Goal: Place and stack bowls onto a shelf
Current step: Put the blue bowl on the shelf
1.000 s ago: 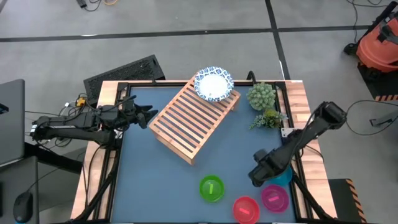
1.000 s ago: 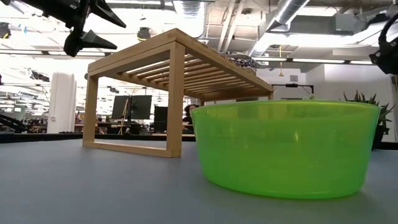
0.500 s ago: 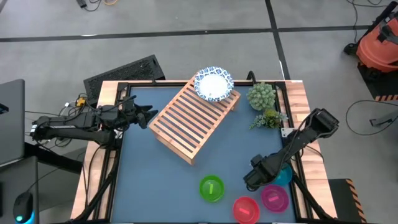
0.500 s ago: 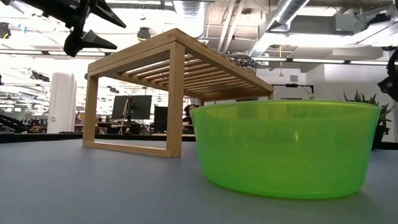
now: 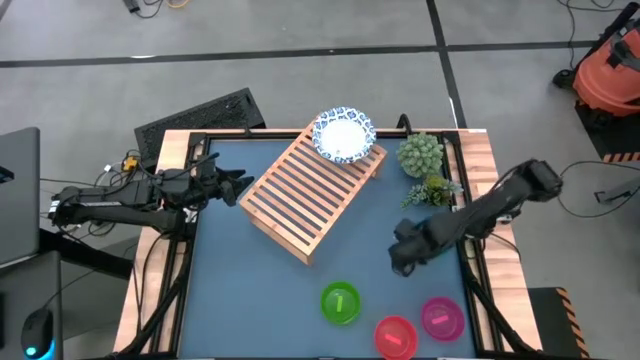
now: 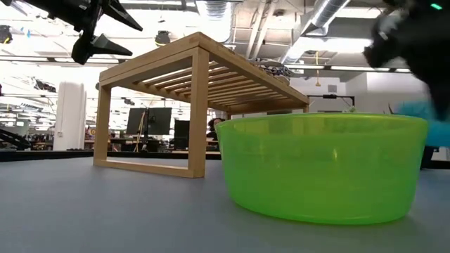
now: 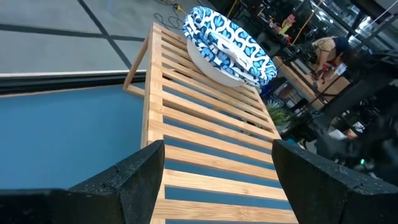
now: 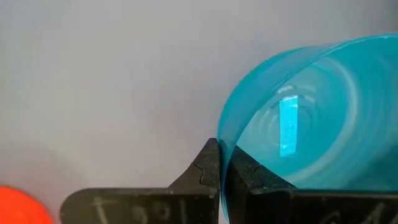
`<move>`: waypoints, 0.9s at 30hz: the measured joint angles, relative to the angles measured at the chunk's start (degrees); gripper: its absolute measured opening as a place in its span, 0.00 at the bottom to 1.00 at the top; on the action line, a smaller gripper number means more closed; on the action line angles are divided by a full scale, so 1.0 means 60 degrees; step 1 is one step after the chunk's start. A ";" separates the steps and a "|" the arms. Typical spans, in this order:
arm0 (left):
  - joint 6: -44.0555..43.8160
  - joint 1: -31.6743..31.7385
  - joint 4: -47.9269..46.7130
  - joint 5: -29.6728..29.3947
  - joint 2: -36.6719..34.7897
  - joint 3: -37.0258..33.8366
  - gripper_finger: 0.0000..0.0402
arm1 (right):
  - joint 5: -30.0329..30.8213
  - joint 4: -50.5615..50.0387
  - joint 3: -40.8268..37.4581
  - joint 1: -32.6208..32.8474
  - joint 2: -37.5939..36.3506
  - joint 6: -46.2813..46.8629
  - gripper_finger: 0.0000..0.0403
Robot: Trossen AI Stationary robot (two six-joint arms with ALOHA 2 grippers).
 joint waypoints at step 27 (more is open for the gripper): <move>-0.0047 -0.0001 -0.0281 -0.0266 0.0000 0.0000 0.70 | -0.0647 0.1575 0.9557 -0.4826 0.2228 -1.6978 0.06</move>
